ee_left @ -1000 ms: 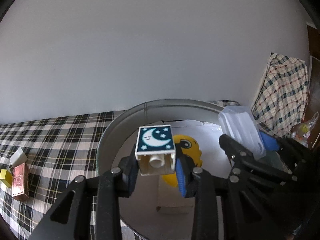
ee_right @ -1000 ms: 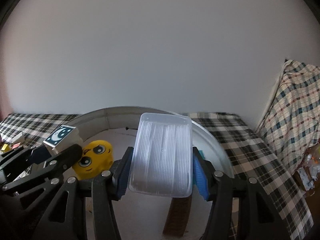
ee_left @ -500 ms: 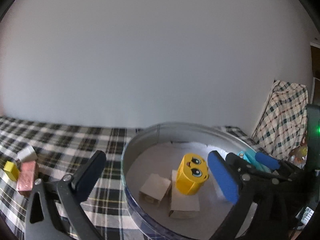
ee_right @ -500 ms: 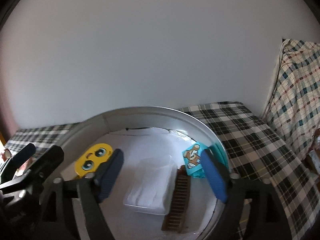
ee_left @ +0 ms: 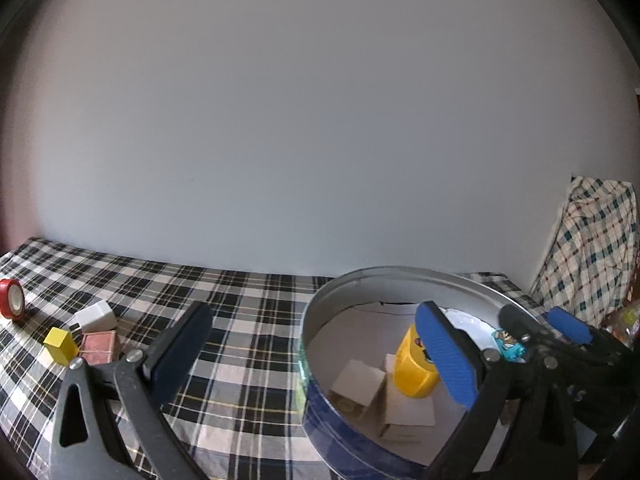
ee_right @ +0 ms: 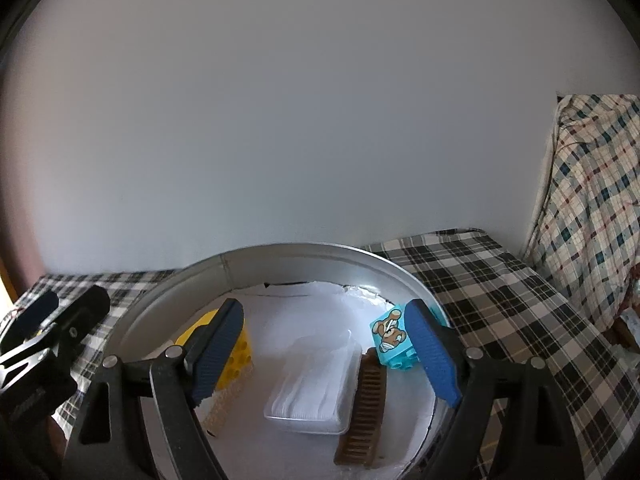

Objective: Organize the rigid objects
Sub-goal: 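Withdraw both tools from the tin back toward the table objects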

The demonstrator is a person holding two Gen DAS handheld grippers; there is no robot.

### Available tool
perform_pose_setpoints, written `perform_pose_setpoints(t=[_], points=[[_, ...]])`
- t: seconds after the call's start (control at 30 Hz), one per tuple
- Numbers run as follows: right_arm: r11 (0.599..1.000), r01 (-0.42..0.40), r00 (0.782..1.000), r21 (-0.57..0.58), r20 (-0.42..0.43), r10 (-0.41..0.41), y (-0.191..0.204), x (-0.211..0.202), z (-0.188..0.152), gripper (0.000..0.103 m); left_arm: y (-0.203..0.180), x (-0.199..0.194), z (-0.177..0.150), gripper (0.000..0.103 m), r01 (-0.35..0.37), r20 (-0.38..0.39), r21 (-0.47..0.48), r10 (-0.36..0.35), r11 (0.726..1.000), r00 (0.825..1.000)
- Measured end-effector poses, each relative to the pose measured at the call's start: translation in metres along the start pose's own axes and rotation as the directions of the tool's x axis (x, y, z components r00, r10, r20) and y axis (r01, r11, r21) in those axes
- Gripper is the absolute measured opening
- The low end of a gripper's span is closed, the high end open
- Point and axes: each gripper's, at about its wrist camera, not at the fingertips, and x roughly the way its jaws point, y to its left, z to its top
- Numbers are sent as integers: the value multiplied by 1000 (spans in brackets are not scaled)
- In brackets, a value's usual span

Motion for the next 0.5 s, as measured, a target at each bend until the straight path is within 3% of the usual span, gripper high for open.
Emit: perform_pose_setpoints(t=[0.3, 0.5], points=[[998, 22, 981, 61, 193, -33, -5, -29, 4, 84, 0, -2, -4, 103, -68, 14, 39, 67, 997, 998], [997, 34, 965, 67, 257, -50, -3, -36, 4, 85, 0, -1, -4, 103, -79, 17, 50, 78, 996, 997]])
